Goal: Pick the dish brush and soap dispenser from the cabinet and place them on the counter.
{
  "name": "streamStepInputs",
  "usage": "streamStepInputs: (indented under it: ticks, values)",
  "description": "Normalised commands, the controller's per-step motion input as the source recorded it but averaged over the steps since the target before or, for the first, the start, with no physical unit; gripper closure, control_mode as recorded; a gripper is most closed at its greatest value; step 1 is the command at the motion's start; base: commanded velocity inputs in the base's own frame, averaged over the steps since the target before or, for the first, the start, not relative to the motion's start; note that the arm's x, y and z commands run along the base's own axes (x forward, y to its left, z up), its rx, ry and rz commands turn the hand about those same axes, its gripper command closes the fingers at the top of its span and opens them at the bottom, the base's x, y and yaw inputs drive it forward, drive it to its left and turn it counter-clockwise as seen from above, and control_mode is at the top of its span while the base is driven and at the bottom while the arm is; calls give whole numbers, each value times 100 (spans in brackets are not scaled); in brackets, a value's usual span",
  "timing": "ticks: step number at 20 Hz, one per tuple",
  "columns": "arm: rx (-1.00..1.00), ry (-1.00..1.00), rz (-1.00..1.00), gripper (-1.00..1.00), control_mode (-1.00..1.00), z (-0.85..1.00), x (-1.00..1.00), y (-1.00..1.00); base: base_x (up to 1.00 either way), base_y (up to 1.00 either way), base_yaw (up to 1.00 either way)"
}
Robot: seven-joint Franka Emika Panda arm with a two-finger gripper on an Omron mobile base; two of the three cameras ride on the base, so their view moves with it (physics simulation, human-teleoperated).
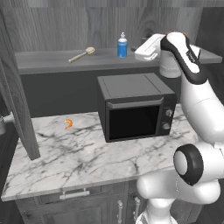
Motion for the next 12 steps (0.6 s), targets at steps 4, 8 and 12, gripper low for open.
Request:
streamStepInputs:
  ticks: [4,8,12]
  values:
    - [1,2,0,-100,-100,0,26,0,0,0,0]
    - [2,1,0,-100,-100,0,26,0,0,0,0]
    - [1,1,0,-100,-100,0,29,0,0,0,0]
